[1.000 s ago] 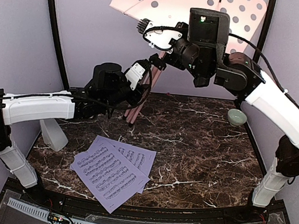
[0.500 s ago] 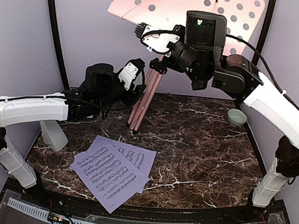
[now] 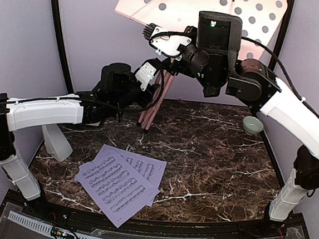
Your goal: Set up the instrument practice props
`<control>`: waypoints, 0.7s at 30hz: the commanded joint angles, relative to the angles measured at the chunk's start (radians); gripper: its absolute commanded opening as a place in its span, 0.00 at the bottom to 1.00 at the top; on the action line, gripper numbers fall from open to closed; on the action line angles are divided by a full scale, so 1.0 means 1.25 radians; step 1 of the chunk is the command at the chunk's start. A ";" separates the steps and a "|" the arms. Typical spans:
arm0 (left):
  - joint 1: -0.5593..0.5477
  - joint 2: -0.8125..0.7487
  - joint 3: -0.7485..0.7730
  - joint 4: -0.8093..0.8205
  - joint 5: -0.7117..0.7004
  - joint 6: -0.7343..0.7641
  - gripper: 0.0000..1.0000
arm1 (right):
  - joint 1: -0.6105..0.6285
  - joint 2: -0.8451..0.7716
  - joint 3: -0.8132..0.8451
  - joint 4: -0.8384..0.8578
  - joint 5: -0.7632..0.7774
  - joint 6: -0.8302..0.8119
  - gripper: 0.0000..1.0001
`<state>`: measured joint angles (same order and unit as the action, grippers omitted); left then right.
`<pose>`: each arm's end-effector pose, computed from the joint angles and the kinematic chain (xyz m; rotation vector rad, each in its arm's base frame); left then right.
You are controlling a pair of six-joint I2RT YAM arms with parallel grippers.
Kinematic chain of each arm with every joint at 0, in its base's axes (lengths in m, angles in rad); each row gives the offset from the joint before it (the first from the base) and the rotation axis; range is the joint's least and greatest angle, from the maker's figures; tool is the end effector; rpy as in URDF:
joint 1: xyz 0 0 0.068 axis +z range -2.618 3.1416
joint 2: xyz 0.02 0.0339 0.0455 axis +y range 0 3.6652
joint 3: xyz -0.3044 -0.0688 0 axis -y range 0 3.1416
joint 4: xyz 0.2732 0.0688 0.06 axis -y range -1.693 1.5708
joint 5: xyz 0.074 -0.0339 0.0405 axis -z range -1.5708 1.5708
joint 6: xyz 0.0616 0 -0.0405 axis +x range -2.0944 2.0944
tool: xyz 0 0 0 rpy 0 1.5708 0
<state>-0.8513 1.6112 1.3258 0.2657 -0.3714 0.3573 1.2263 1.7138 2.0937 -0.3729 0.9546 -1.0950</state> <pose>0.3086 -0.3182 0.3957 0.6514 1.4503 -0.0900 0.1839 0.3637 0.5726 -1.0086 1.2460 -0.6398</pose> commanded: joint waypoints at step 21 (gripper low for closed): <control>-0.025 0.122 0.150 0.062 -0.172 -0.125 0.56 | 0.008 -0.047 0.036 0.303 0.013 0.015 0.00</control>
<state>-0.8837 1.7561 1.4883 0.2924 -0.5442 0.3054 1.2213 1.7138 2.0884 -0.3126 1.0012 -1.0912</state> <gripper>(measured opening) 0.563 0.007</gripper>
